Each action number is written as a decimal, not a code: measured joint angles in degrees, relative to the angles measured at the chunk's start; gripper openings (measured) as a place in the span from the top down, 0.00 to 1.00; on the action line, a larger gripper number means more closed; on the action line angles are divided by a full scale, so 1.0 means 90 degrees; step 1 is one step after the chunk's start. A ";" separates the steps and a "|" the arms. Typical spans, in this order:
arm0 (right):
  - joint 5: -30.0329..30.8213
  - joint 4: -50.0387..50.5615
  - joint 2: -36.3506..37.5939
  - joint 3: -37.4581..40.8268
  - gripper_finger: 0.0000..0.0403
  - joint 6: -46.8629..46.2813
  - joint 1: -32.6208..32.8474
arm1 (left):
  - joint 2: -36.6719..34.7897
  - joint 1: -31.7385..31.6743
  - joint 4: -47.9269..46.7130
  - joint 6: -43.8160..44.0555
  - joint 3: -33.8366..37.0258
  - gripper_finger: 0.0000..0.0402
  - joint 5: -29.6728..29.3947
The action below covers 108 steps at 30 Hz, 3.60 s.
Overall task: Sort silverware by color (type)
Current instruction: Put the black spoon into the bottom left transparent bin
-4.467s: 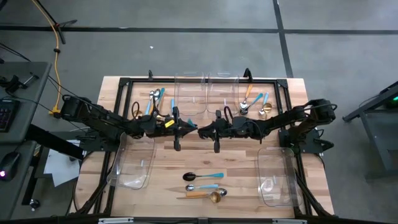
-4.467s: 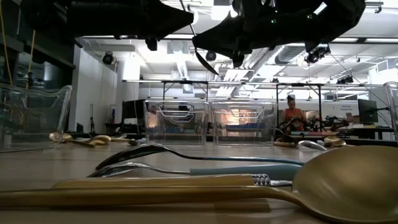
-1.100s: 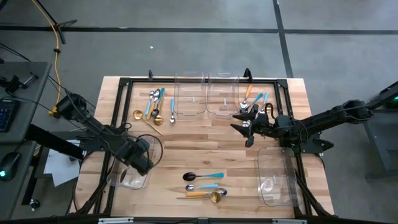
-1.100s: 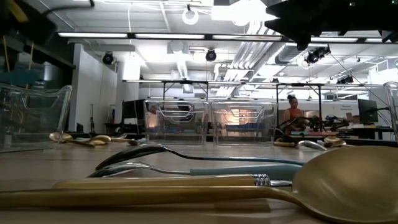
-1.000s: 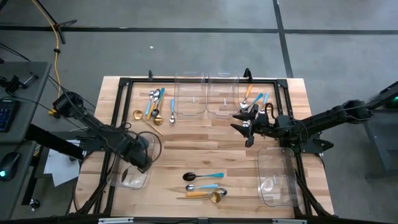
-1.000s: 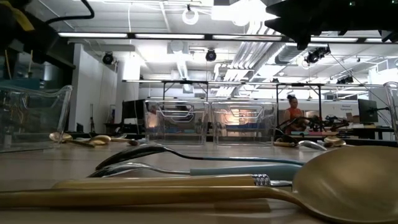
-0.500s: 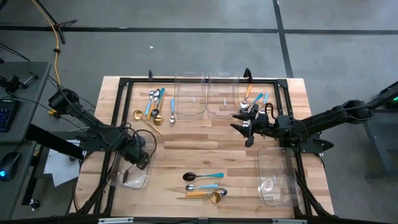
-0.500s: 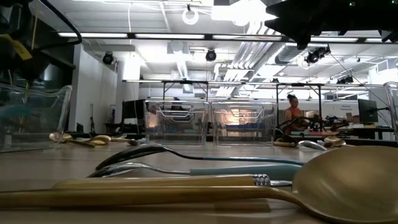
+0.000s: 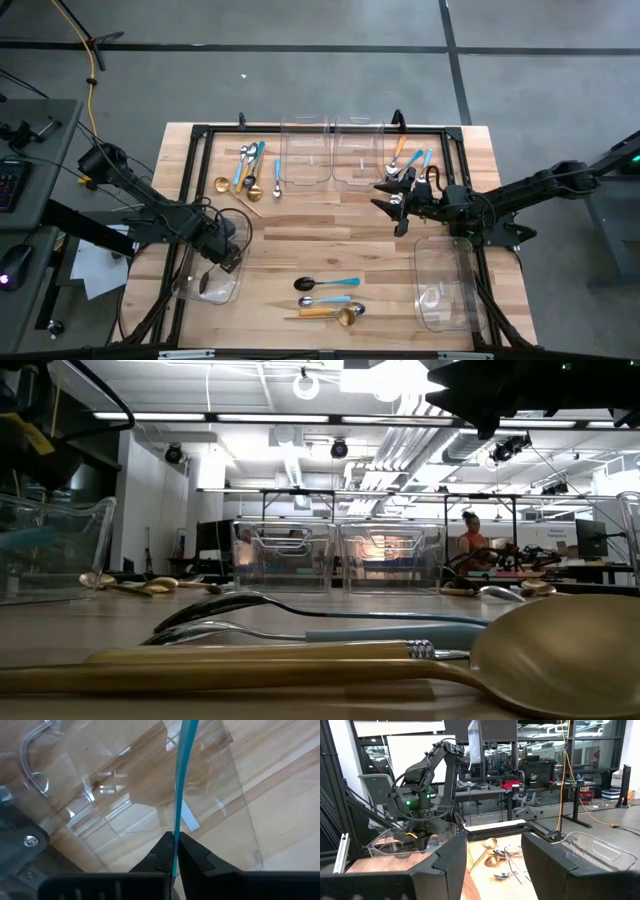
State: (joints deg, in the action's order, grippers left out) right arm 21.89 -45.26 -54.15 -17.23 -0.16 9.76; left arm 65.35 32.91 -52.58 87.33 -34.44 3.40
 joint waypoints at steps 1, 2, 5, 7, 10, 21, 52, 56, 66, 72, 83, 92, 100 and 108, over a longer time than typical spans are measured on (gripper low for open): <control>0.0000 -0.0001 0.0000 0.0000 0.57 0.0002 0.0000 | 0.0000 0.0000 0.0000 -0.0001 0.0000 0.97 0.0000; 0.0000 -0.0001 0.0000 0.0000 0.57 0.0005 0.0000 | 0.0000 0.0000 0.0001 -0.0004 0.0000 0.96 0.0000; 0.0000 0.0000 0.0000 0.0000 0.57 0.0007 0.0000 | 0.0002 0.0000 -0.0002 -0.0005 0.0000 0.94 0.0000; 0.0000 0.0000 0.0000 0.0000 0.57 0.0005 0.0000 | 0.0002 0.0000 -0.0002 -0.0005 0.0000 0.92 -0.0002; 0.0000 0.0000 0.0000 0.0000 0.57 0.0005 0.0000 | 0.0002 0.0000 -0.0002 -0.0006 0.0000 0.90 0.0000; 0.0000 0.0000 0.0000 0.0000 0.57 0.0000 0.0000 | -0.0023 0.0000 -0.0026 -0.0302 -0.0131 0.77 0.0109; 0.0000 0.0061 -0.0061 0.0000 0.57 0.0082 -0.0002 | -0.1302 -0.1903 0.7972 -1.0451 0.0555 0.75 -0.2836; -0.0001 0.0075 -0.0061 0.0000 0.57 0.0240 0.0000 | -0.1307 -0.2384 0.9528 -1.0441 0.1339 0.75 -0.2116; -0.0002 0.0073 -0.0061 0.0000 0.57 0.0629 -0.0002 | -0.1314 -0.2489 1.0271 -1.0241 0.1690 0.75 -0.2125; -0.0002 0.0116 -0.0061 0.0000 0.57 0.0637 -0.0002 | -0.1312 -0.2489 1.0297 -1.0032 0.1690 0.75 -0.2125; -0.0299 0.0243 -0.0061 0.0000 0.57 0.0520 -0.0002 | -0.1312 -0.2489 1.0291 -0.9888 0.1690 0.75 -0.2109; -0.0612 0.2637 -0.0677 -0.1501 0.57 -0.0347 0.0463 | -0.1309 -0.2497 1.0250 -0.9935 0.1690 0.75 -0.2108; -0.1009 0.5811 -0.2718 -0.3812 0.57 -0.0799 0.1285 | -0.1309 -0.2497 1.0150 -0.9915 0.1689 0.75 -0.2108; -0.1447 0.6283 -0.4452 -0.4885 0.57 -0.1324 0.1671 | -0.1309 -0.2489 1.0113 -0.9777 0.1688 0.75 -0.2110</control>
State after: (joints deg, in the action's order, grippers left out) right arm 8.86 11.29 -94.21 -61.20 -12.08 24.80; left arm 53.56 10.50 38.44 -0.66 -19.25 -15.59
